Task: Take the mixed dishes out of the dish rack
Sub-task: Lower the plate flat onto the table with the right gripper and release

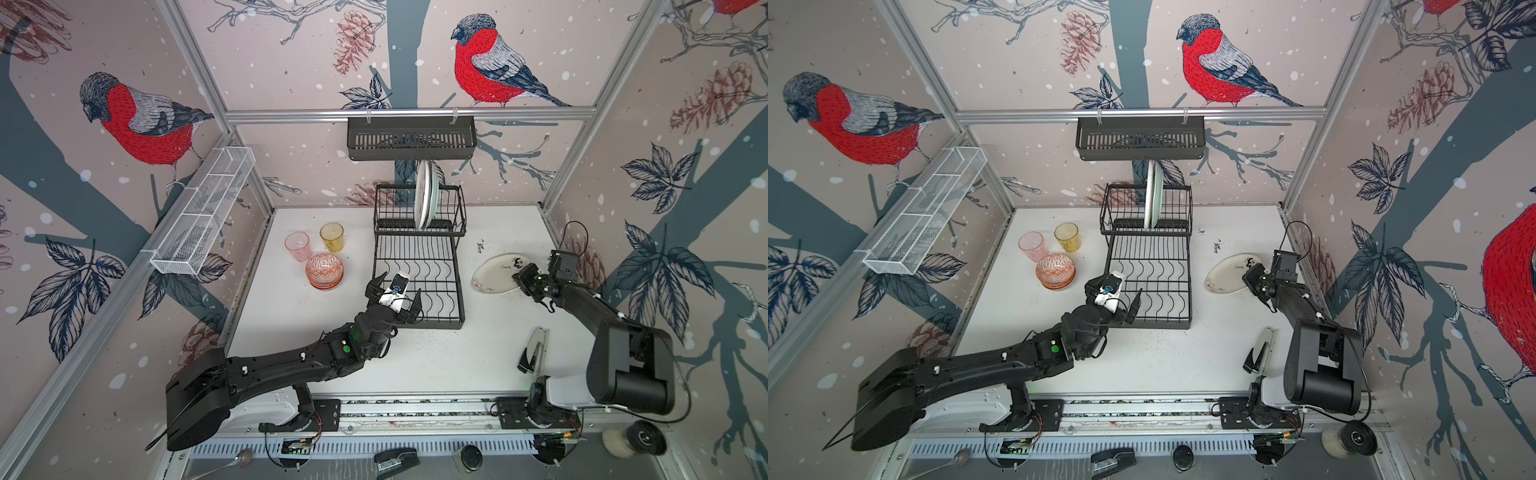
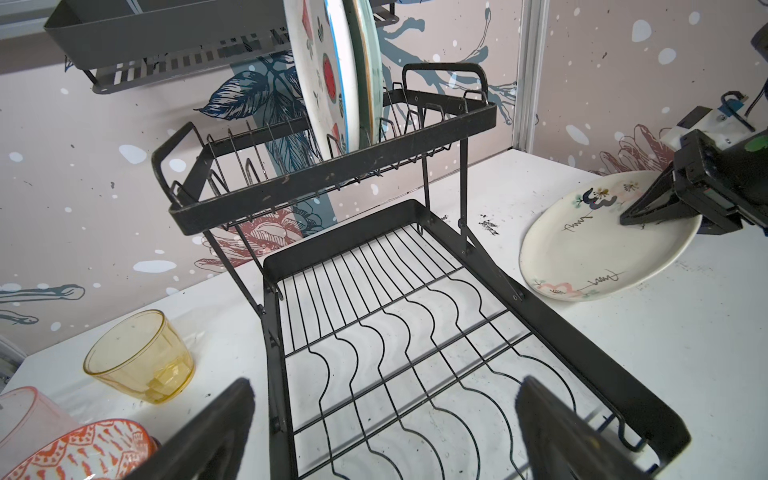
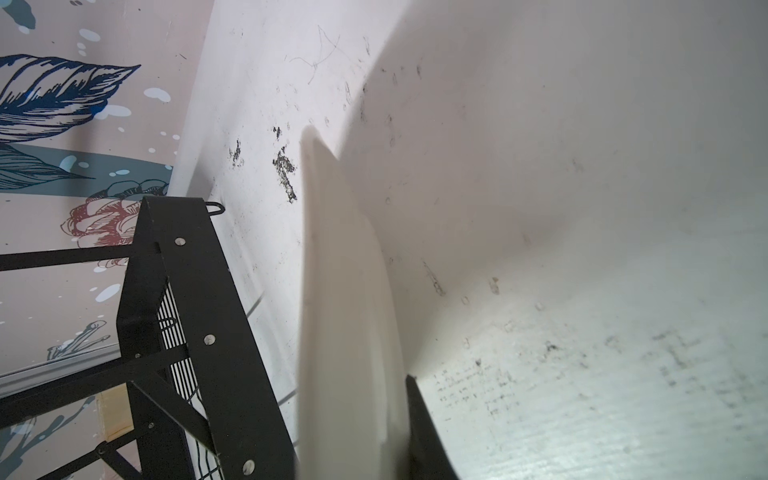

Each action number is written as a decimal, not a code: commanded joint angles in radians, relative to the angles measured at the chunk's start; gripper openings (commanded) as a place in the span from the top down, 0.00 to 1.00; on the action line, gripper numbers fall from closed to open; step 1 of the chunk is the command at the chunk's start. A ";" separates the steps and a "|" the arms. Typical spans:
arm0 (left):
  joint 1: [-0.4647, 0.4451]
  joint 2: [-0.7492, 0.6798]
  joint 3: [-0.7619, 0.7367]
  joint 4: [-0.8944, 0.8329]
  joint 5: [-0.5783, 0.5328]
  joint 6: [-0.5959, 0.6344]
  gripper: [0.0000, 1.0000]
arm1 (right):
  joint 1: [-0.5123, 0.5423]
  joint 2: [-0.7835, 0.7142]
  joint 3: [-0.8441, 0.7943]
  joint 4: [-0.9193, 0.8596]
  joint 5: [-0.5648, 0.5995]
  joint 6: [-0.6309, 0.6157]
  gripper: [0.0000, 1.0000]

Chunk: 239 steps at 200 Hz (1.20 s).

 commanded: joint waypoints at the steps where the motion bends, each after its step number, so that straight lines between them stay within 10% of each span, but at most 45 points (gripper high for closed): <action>1: 0.002 -0.008 -0.006 0.067 -0.027 -0.005 0.02 | 0.002 0.013 0.004 -0.026 0.060 -0.024 0.81; 158: 0.002 0.006 -0.007 0.071 -0.025 -0.012 0.02 | 0.002 0.040 -0.019 0.013 0.020 -0.018 0.32; 239: 0.002 -0.011 0.008 0.029 0.022 -0.058 0.02 | 0.091 -0.073 -0.039 0.020 0.066 0.041 0.25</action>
